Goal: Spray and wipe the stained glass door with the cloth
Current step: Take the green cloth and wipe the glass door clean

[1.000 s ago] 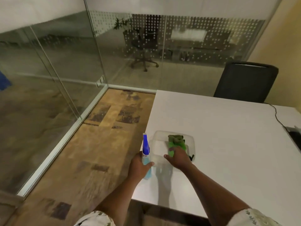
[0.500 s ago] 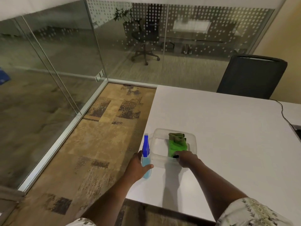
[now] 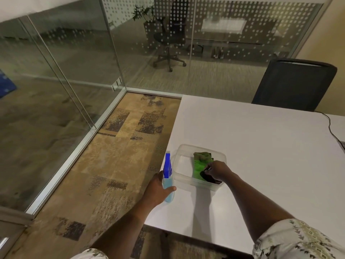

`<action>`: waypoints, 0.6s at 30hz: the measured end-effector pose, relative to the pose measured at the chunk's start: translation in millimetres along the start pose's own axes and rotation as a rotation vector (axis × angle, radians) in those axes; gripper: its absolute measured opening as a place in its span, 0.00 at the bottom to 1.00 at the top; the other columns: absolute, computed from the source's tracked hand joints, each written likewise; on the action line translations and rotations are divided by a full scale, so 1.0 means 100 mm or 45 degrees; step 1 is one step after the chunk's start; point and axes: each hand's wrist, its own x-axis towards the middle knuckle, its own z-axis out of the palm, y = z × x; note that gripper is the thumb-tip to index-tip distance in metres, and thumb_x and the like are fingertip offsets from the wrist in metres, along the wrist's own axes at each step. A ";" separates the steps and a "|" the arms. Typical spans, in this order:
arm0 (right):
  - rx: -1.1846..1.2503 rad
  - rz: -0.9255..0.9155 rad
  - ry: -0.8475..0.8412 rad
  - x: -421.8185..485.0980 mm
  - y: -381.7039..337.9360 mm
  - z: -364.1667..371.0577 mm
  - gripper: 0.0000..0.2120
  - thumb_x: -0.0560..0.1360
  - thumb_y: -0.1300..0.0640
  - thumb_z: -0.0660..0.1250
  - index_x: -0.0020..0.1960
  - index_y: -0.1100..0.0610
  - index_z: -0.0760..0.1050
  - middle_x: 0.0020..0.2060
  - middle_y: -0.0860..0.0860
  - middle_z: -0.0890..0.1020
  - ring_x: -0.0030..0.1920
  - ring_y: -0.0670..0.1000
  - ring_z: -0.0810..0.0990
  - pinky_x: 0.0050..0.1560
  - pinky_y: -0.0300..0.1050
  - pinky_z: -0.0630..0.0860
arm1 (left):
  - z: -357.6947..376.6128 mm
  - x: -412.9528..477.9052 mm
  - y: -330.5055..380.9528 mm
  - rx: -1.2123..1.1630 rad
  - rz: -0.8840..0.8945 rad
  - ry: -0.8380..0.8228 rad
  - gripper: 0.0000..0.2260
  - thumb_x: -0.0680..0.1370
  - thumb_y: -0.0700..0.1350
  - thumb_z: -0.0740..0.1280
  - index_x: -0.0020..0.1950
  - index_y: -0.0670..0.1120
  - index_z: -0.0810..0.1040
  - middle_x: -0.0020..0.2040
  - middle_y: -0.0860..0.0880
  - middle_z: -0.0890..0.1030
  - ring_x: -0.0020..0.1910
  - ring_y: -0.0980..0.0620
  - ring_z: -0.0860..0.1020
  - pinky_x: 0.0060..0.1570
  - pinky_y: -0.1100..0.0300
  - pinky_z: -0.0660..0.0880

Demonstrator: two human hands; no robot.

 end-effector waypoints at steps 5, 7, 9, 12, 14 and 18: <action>0.331 0.026 0.164 0.04 -0.16 -0.27 0.10 0.81 0.56 0.65 0.58 0.59 0.80 0.56 0.57 0.82 0.60 0.59 0.79 0.57 0.46 0.75 | -0.04 -0.03 0.05 0.068 -0.011 -0.022 0.29 0.72 0.51 0.80 0.68 0.50 0.69 0.66 0.49 0.78 0.61 0.52 0.77 0.59 0.62 0.73; 0.505 0.013 0.194 0.07 -0.23 -0.40 0.09 0.81 0.57 0.65 0.55 0.59 0.80 0.52 0.58 0.82 0.52 0.58 0.80 0.49 0.47 0.77 | -0.07 -0.04 0.08 0.108 -0.024 -0.050 0.34 0.73 0.52 0.79 0.73 0.47 0.68 0.70 0.48 0.77 0.66 0.48 0.77 0.63 0.62 0.72; 0.687 0.014 0.194 0.08 -0.30 -0.52 0.06 0.81 0.58 0.64 0.50 0.58 0.78 0.46 0.58 0.79 0.42 0.55 0.76 0.37 0.44 0.71 | -0.12 -0.06 0.11 0.150 -0.041 -0.100 0.37 0.74 0.52 0.78 0.77 0.48 0.64 0.74 0.49 0.74 0.72 0.47 0.75 0.67 0.60 0.70; 0.947 0.033 0.198 0.09 -0.40 -0.67 0.05 0.82 0.58 0.63 0.49 0.56 0.77 0.44 0.56 0.77 0.42 0.54 0.74 0.38 0.43 0.69 | -0.24 -0.09 0.14 0.242 -0.033 -0.227 0.40 0.77 0.49 0.75 0.83 0.49 0.56 0.80 0.50 0.66 0.78 0.48 0.68 0.76 0.54 0.67; 1.117 0.048 0.192 0.10 -0.48 -0.74 0.04 0.82 0.57 0.64 0.51 0.55 0.77 0.46 0.55 0.78 0.47 0.55 0.75 0.46 0.47 0.73 | -0.35 -0.10 0.17 0.317 -0.018 -0.279 0.41 0.77 0.49 0.73 0.83 0.51 0.53 0.81 0.49 0.64 0.79 0.48 0.66 0.77 0.51 0.66; 1.318 0.011 0.172 0.09 -0.73 -0.90 0.05 0.82 0.57 0.64 0.55 0.56 0.78 0.51 0.58 0.78 0.53 0.58 0.76 0.52 0.52 0.75 | -0.64 -0.10 0.25 0.150 -0.085 -0.205 0.38 0.79 0.48 0.70 0.84 0.54 0.52 0.84 0.47 0.58 0.81 0.45 0.62 0.74 0.52 0.67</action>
